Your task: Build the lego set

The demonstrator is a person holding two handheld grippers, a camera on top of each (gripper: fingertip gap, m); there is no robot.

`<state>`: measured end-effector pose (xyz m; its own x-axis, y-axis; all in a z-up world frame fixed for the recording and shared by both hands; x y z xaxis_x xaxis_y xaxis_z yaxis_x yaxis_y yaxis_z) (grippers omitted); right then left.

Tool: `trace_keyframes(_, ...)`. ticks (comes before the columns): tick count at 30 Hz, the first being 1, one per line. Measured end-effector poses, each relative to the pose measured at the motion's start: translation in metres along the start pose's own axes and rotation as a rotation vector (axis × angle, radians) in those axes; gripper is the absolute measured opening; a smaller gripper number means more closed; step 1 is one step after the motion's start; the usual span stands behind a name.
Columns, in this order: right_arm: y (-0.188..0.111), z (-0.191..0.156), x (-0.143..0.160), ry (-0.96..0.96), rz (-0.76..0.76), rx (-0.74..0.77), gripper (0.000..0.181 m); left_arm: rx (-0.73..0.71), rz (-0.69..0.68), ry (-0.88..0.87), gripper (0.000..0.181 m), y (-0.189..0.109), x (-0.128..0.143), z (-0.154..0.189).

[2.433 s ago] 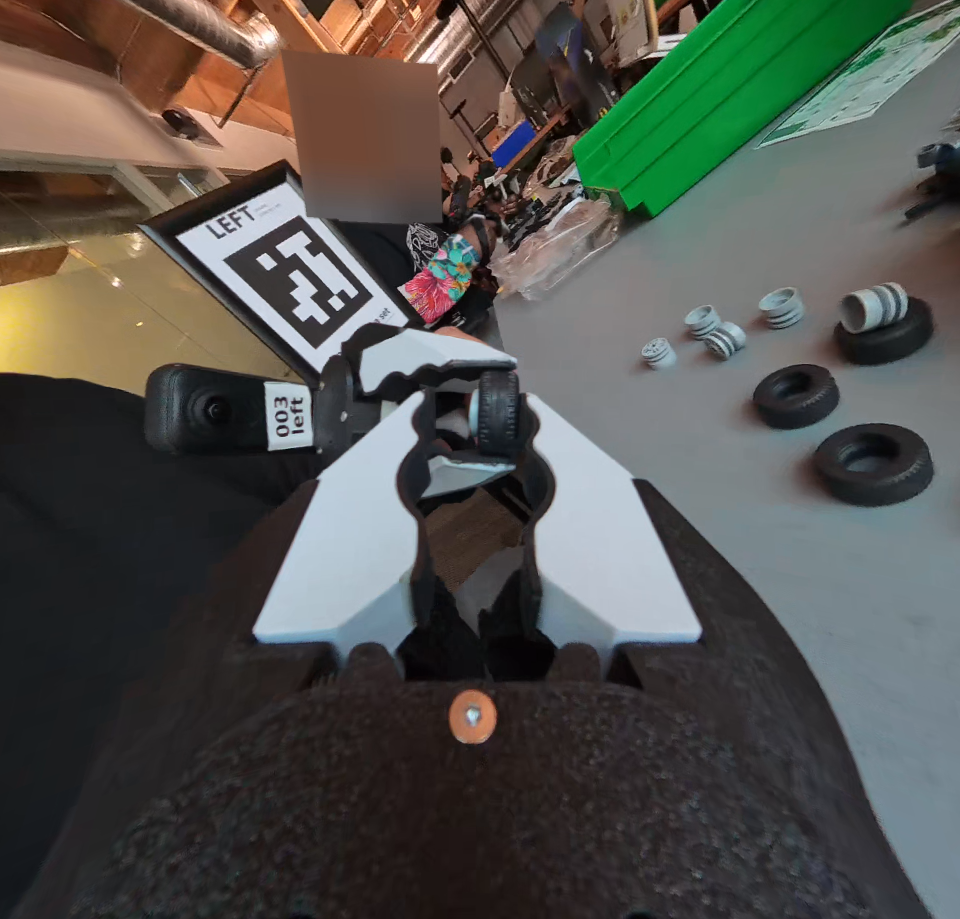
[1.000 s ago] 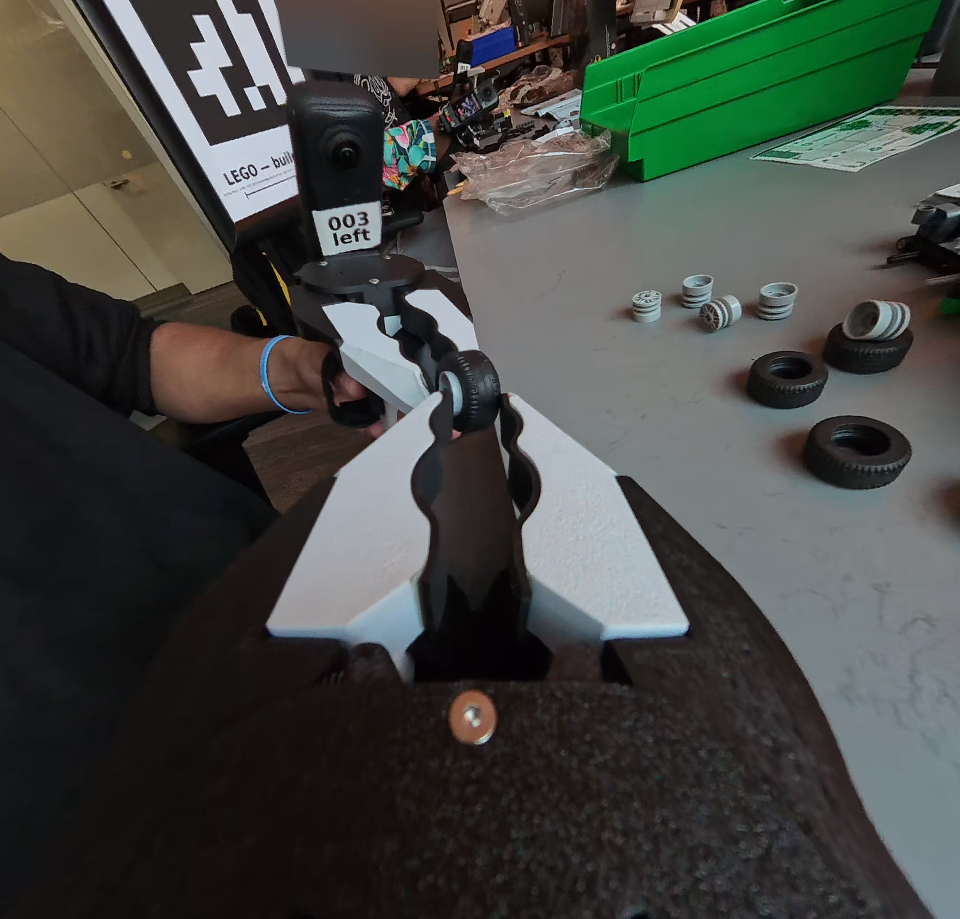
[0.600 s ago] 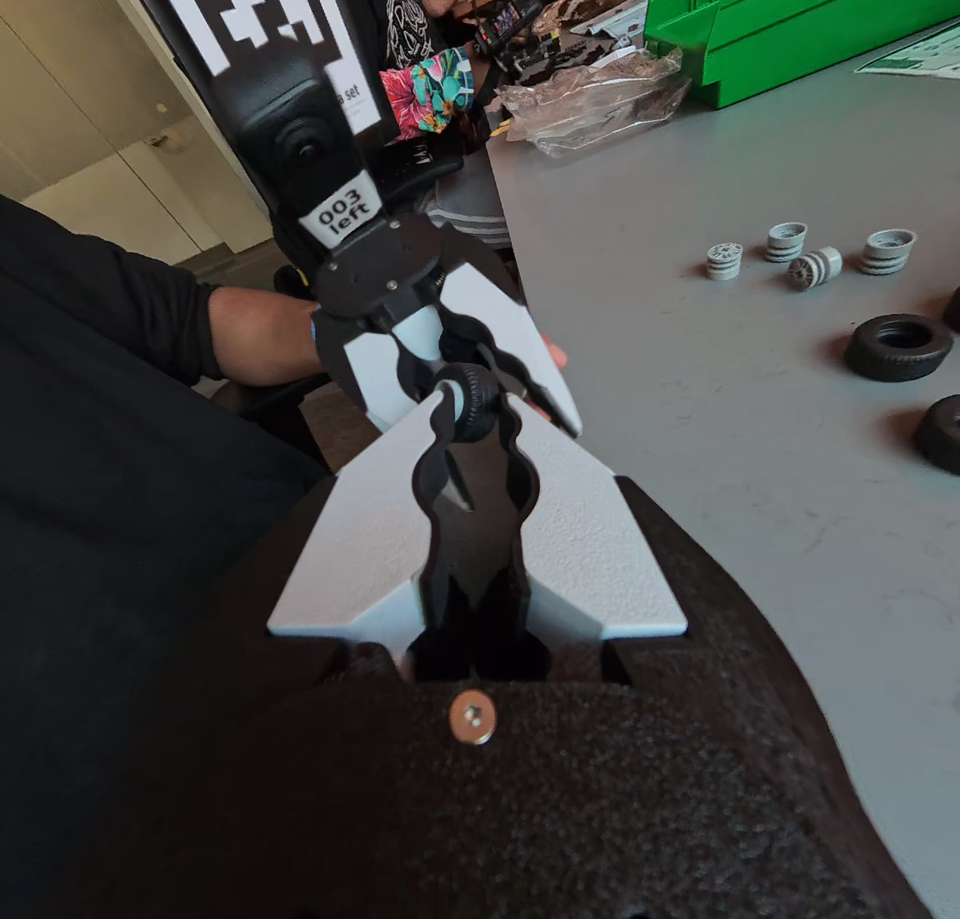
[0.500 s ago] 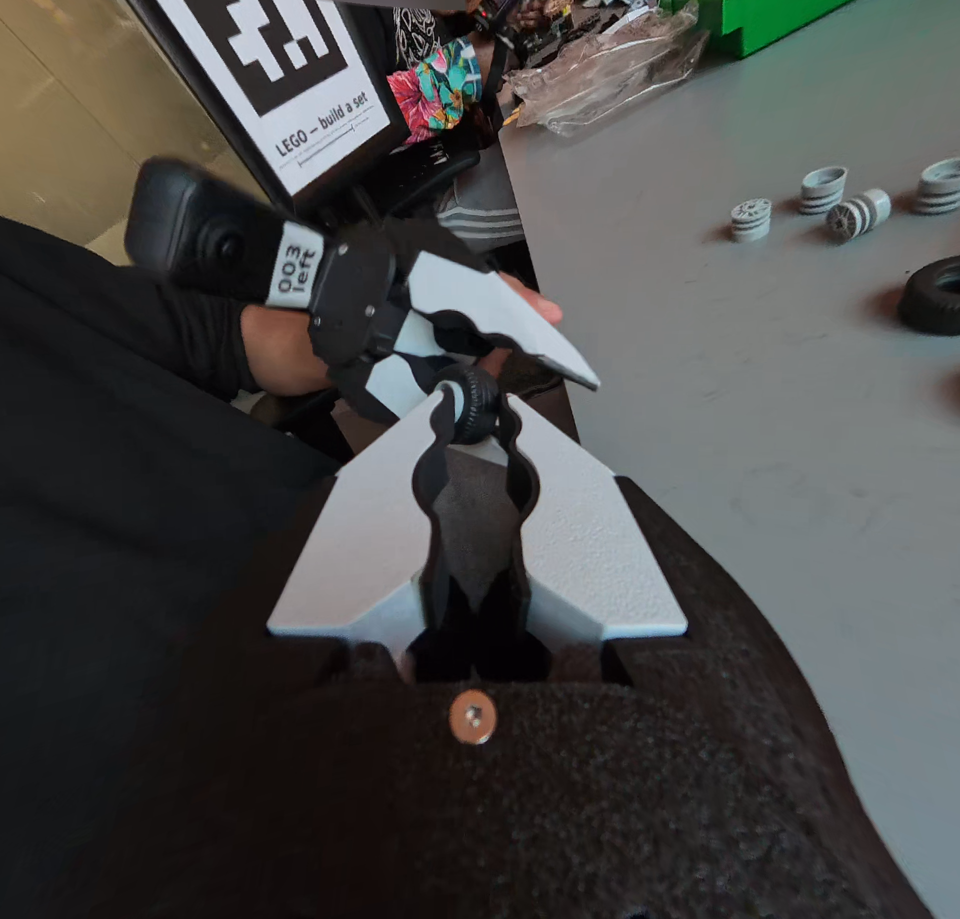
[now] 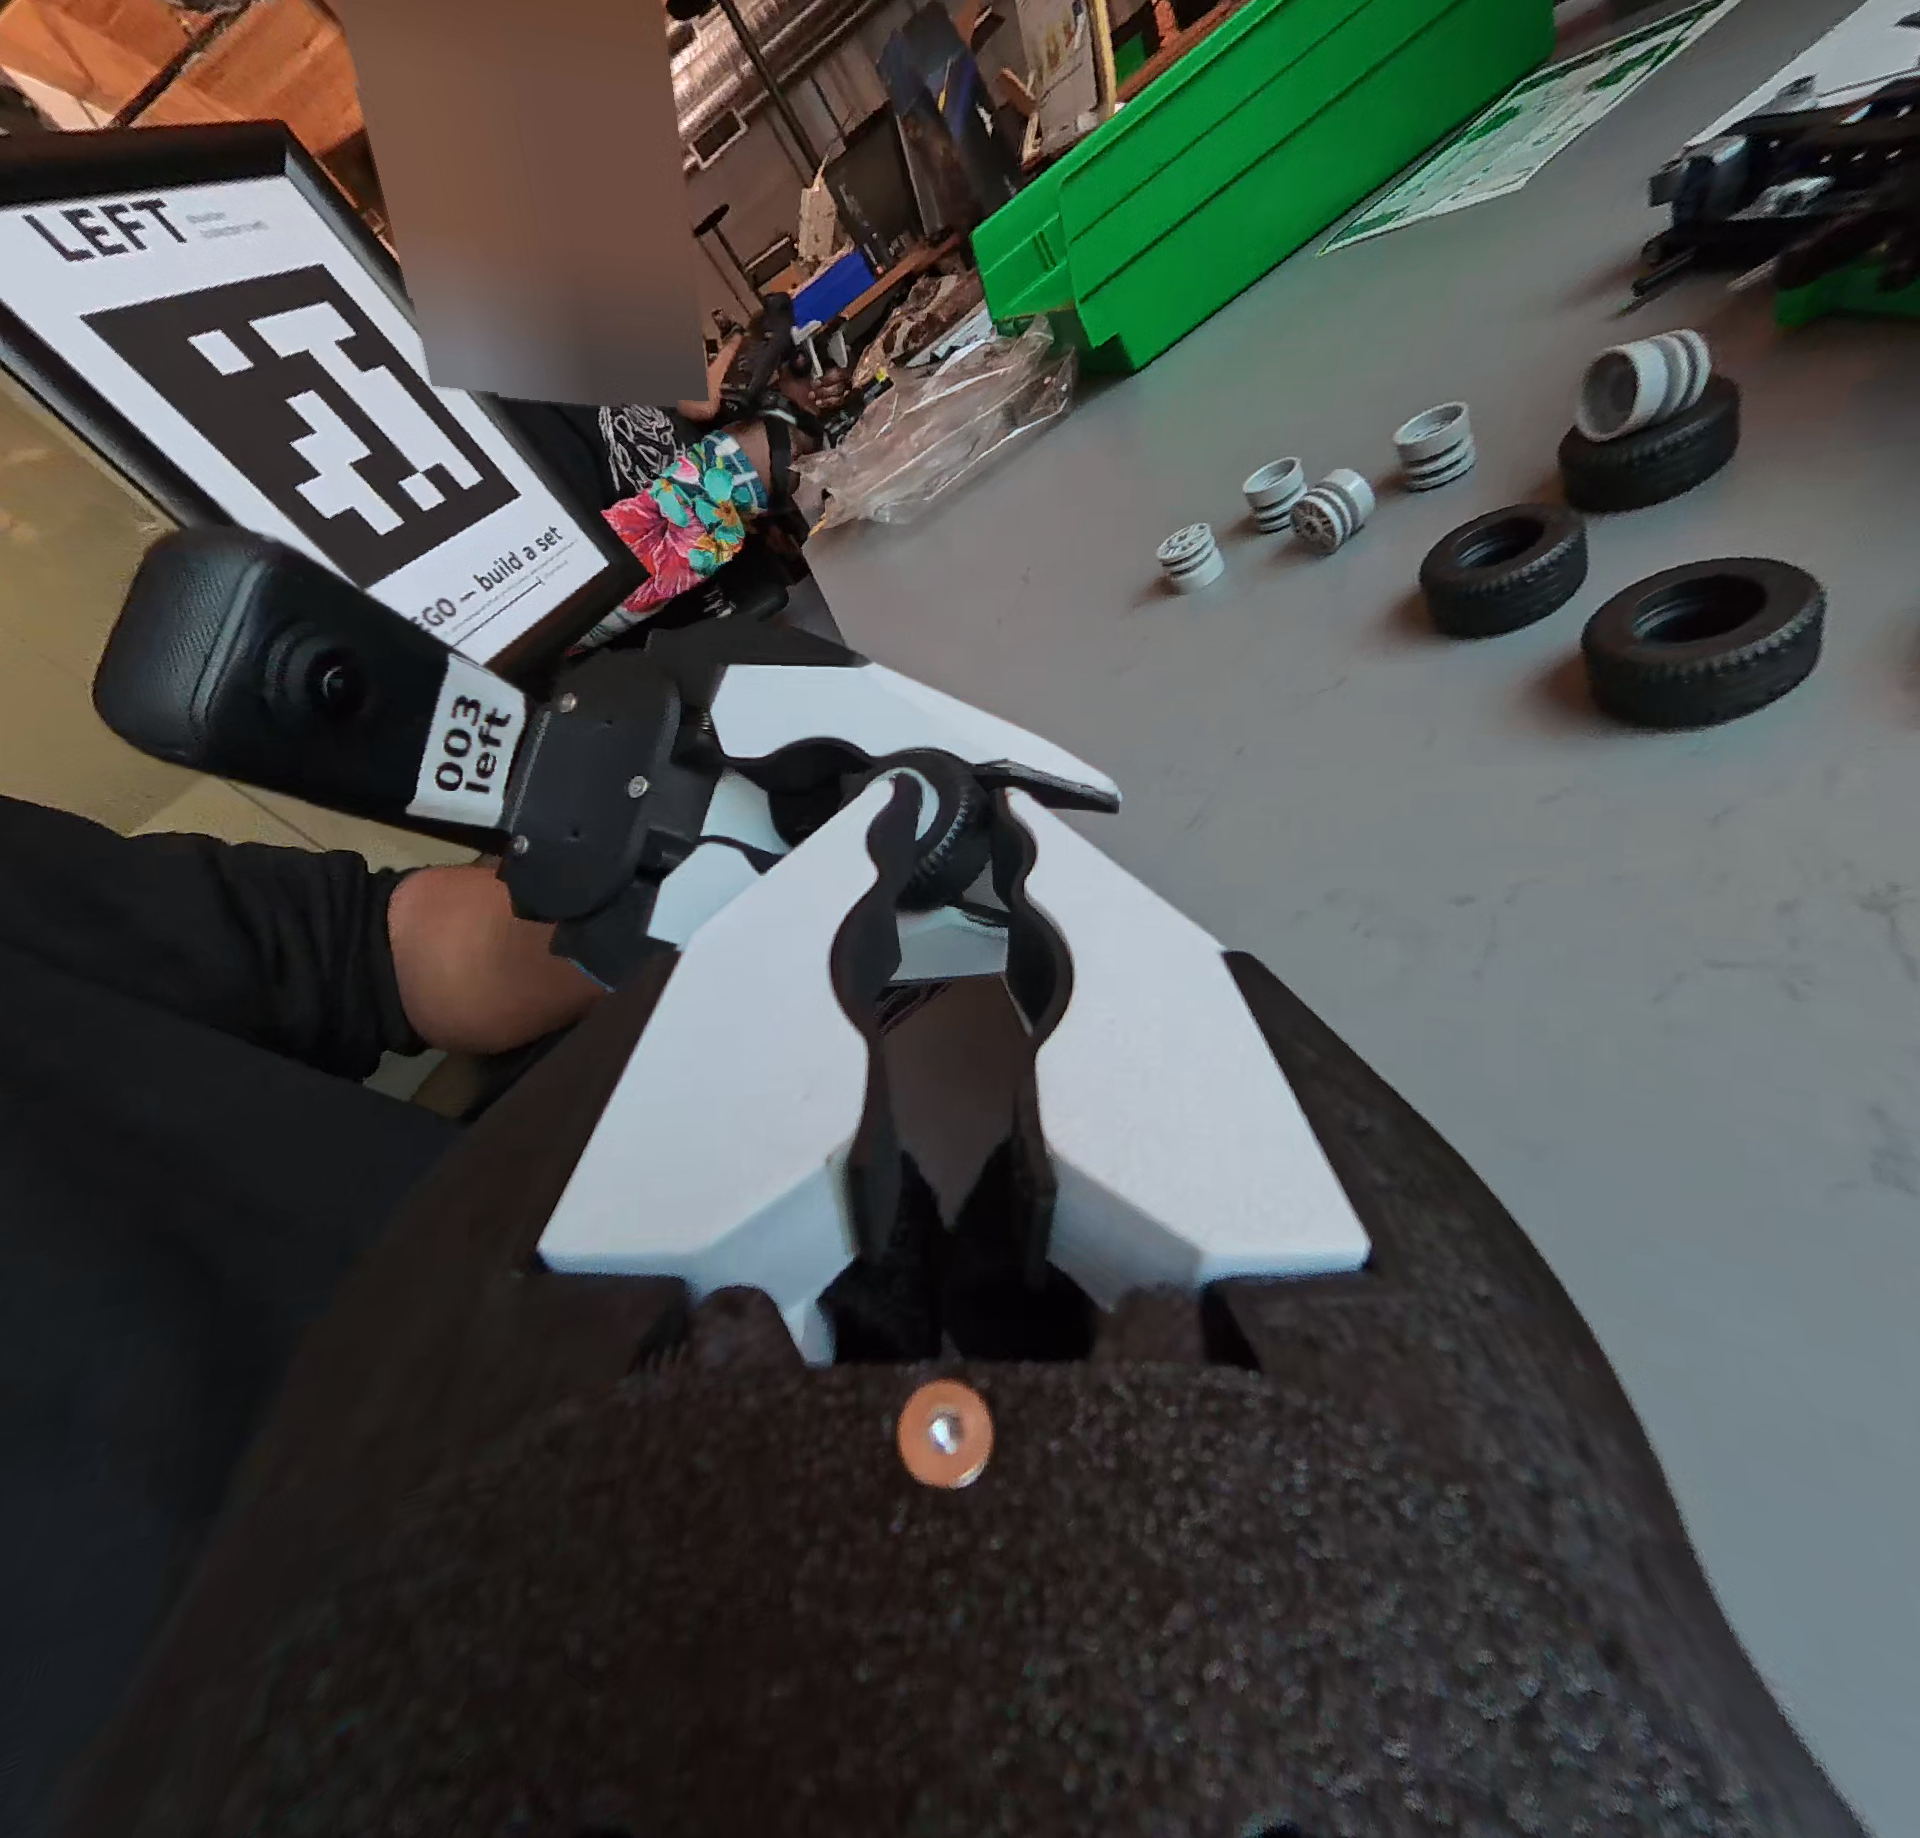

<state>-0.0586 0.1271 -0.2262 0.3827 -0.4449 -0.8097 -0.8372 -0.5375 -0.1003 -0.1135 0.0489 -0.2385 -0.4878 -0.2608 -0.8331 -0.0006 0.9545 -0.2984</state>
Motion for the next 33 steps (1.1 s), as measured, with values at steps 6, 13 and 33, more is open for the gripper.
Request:
trace_keyframes(6,0.003,0.0,-0.008,-0.119,-0.067,0.126,0.01,0.067,-0.028,-0.067,0.017,0.005,0.004,-0.009)
trace_keyframes(13,0.015,0.005,-0.047,-0.277,-0.303,0.071,0.006,0.096,-0.149,0.032,0.012,0.008,-0.005,-0.036)
trace_keyframes(33,0.057,0.055,-0.049,-0.487,-0.423,0.242,0.0,-0.202,-0.383,0.436,0.004,0.041,0.04,-0.073)
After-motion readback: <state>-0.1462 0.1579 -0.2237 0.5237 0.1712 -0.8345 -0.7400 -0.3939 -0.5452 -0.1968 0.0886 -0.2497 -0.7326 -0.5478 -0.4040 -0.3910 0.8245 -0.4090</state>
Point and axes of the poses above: each gripper's, where its closed fingertips meet, y out along the fingers, x out of its underside, z = x × y across the jaws, the point moved 7 cm from there along -y, back along the fingers, and after that the axes turned 3 degrees about y, right-handed, at the moved point
